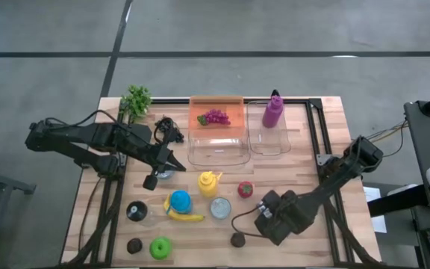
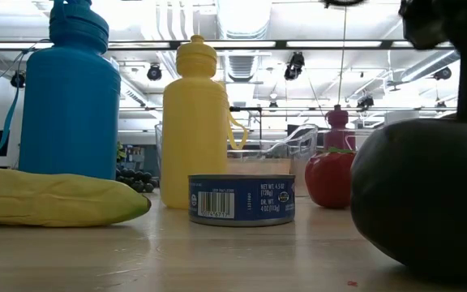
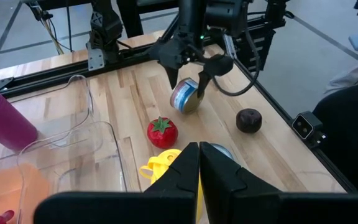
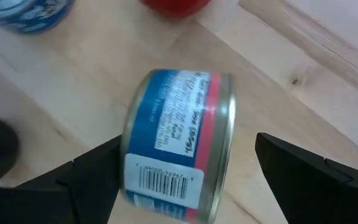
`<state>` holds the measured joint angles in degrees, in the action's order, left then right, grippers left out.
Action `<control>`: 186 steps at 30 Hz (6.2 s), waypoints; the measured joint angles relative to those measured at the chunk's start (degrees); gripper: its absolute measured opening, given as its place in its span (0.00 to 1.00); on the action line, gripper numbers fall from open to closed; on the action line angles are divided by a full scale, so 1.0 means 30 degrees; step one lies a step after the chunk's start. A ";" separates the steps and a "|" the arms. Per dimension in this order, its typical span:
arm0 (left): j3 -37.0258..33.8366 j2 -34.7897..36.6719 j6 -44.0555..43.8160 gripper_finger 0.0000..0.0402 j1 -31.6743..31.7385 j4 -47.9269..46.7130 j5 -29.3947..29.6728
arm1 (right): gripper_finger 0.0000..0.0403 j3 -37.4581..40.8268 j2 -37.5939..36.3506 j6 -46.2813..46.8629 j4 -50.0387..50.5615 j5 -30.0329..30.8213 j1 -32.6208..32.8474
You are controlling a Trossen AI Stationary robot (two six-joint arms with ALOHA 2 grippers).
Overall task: Pick & Place Food Item
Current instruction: Put the blue and pink can into the left transparent bin
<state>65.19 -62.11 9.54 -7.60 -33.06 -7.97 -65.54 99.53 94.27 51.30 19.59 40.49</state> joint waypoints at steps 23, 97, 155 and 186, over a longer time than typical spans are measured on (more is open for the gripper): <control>0.0000 0.0000 0.0000 0.04 0.0000 0.0000 -0.0007 | 0.45 0.1592 0.0007 -0.0994 -0.2577 0.0471 -0.0271; 0.0000 -0.0007 -0.2201 0.04 0.0022 0.0510 -0.0007 | 0.45 -0.9645 -0.0124 -1.8382 0.2807 0.9741 -0.3675; 0.0000 -0.1880 0.2513 0.59 -0.0036 0.1563 0.4299 | 0.45 -0.9094 -0.0116 -2.5825 -0.3733 0.7803 -0.5816; 0.0000 -0.1974 0.2822 0.58 -0.0044 0.2460 0.4306 | 0.45 -0.9004 -0.0047 -2.6489 -0.4395 0.7825 -0.5983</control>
<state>65.19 -68.03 18.01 -7.73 -25.68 4.95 -92.55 99.38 14.81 38.12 43.07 22.55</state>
